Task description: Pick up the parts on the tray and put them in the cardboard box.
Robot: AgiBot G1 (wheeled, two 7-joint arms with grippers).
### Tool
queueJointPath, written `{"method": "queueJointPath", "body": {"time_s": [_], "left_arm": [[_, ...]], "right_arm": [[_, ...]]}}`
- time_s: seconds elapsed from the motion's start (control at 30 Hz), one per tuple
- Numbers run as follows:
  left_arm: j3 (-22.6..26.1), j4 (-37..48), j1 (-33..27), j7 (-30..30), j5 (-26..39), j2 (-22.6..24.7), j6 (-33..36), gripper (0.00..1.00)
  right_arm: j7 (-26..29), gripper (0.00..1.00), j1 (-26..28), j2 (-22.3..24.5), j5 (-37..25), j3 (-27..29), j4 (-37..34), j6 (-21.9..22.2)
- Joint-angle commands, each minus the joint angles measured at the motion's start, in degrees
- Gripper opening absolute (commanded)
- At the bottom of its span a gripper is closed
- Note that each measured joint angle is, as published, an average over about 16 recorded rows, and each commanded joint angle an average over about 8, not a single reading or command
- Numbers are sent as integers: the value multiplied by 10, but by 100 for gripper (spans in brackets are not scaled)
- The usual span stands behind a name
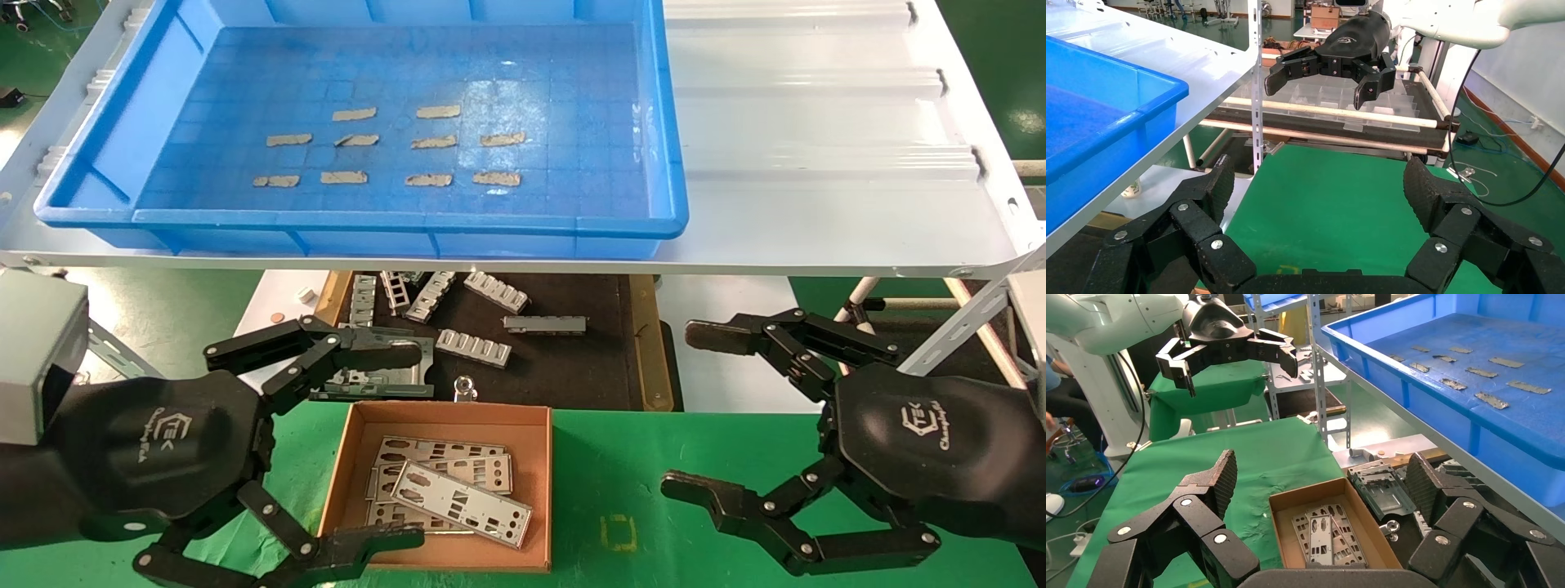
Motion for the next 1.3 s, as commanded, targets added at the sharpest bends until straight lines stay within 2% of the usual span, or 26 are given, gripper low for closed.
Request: {"method": "queueJointPath", "body": {"time_s": [0.03,1.3], "left_arm": [[0,0,0,0,0,0,0,100],[0,0,0,0,0,0,0,100]], "right_arm": [[0,100,0,0,0,0,0,0],[0,100,0,0,0,0,0,0]]}}
